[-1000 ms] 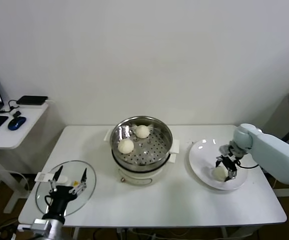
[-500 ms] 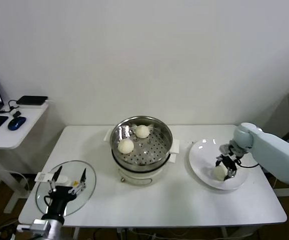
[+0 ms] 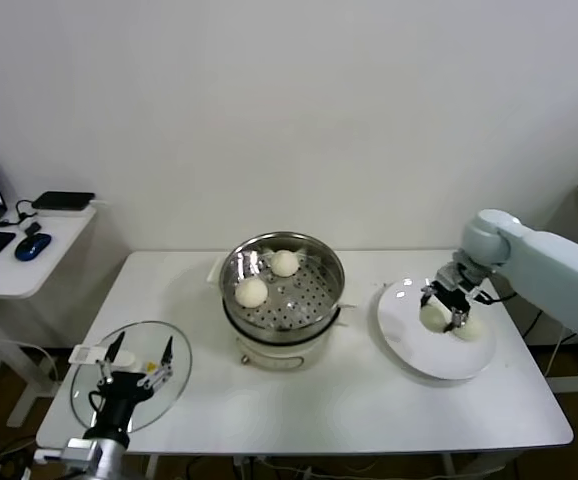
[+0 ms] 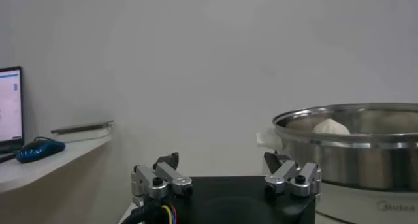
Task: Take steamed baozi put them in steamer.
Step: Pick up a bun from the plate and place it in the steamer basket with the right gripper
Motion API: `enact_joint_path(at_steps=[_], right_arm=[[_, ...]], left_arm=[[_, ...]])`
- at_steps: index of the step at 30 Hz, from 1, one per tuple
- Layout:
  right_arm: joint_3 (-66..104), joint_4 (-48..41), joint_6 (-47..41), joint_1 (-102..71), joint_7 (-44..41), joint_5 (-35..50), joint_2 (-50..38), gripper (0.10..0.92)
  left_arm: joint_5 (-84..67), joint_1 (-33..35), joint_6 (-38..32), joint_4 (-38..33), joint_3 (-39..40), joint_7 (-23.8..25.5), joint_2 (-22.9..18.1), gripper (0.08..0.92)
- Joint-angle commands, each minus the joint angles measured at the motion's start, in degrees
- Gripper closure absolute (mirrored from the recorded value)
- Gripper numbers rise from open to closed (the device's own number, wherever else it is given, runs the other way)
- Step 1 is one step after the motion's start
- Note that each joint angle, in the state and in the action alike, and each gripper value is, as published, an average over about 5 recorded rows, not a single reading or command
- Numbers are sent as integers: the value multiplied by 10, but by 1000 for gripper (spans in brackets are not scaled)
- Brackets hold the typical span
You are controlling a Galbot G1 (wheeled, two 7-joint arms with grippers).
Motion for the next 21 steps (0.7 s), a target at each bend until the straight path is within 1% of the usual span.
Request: enact_joint_path(at_steps=[1,5,11,16,21], right_arm=[[-62,169,81,175,-9,-16,6,330],[-51,191,122,206,-8,-50,38,330],[-39,200,154,224,-7,-79,95,330],[-26,192,169,204,-6,-106,147,330],[-20,163,172,171,-7,-122,209,330]], left_arm=[[3,0,2,-5,0,0,-2,177],[4,1,3,-6,-1,0,-3,177],[-1,4,4,-10,-2,1,-4,177],[-1,4,5,-11,-3,1,-3,177],[-1,5,6,-12,-5,0,-2,177]])
